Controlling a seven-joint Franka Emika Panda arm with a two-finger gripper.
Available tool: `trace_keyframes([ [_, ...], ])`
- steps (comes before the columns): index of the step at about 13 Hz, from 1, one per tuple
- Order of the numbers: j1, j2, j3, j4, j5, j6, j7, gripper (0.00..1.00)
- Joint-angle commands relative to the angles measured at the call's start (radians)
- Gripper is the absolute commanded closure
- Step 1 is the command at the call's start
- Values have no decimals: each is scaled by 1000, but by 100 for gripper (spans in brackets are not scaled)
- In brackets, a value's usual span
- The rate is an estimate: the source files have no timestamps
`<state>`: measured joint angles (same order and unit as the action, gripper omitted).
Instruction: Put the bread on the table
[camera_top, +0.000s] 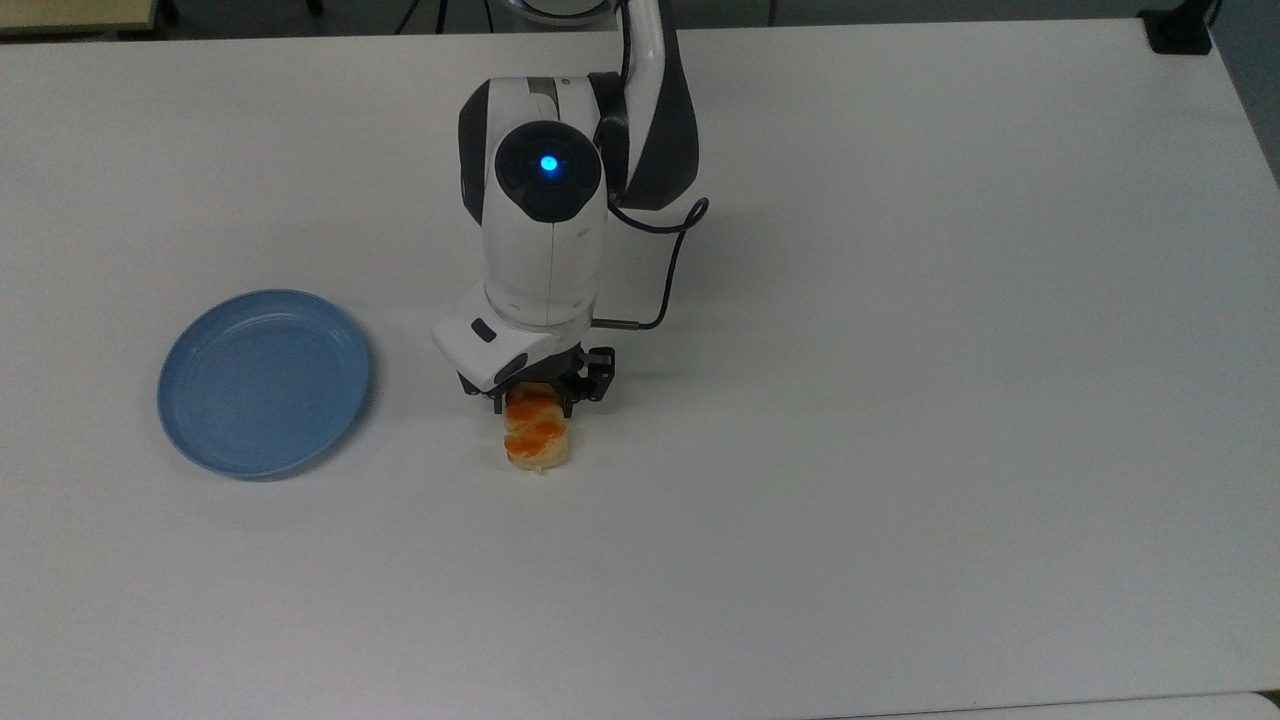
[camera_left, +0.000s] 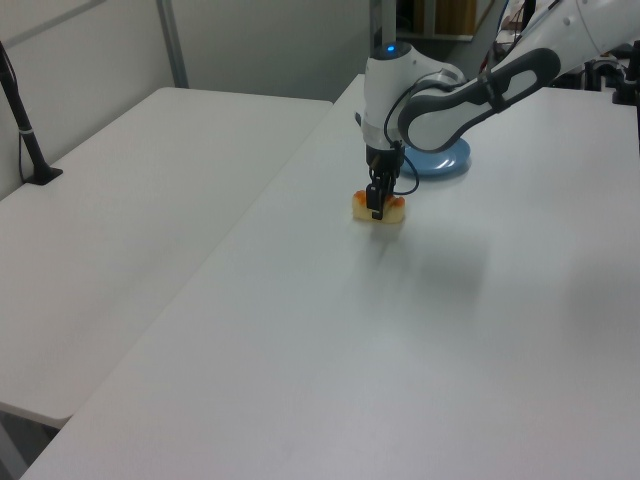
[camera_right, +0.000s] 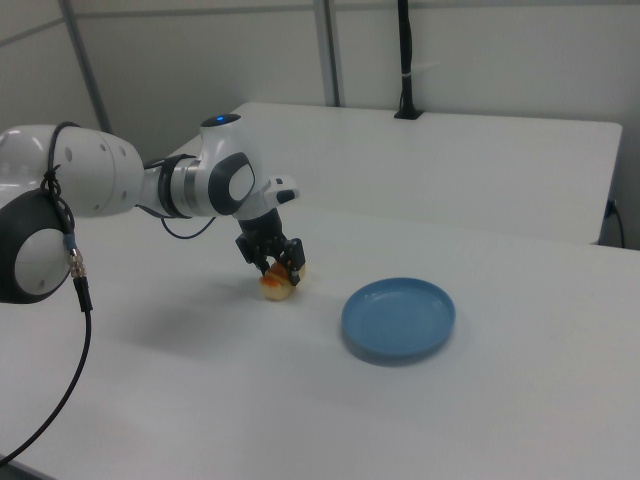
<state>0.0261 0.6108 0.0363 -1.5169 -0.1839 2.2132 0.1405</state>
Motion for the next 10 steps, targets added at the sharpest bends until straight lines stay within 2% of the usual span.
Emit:
trace_keyframes([
  [1,5,-16,-10,-9,-19,14,10,0],
  [3,5,-84,-10,0,-12,-15,8,0],
  [5,30,-198,-9,3,-3,-163,14,0],
  [8,46,-317,-9,1,-3,-350,8,0],
  [10,46,-380,-9,-9,-2,-404,4,0],
])
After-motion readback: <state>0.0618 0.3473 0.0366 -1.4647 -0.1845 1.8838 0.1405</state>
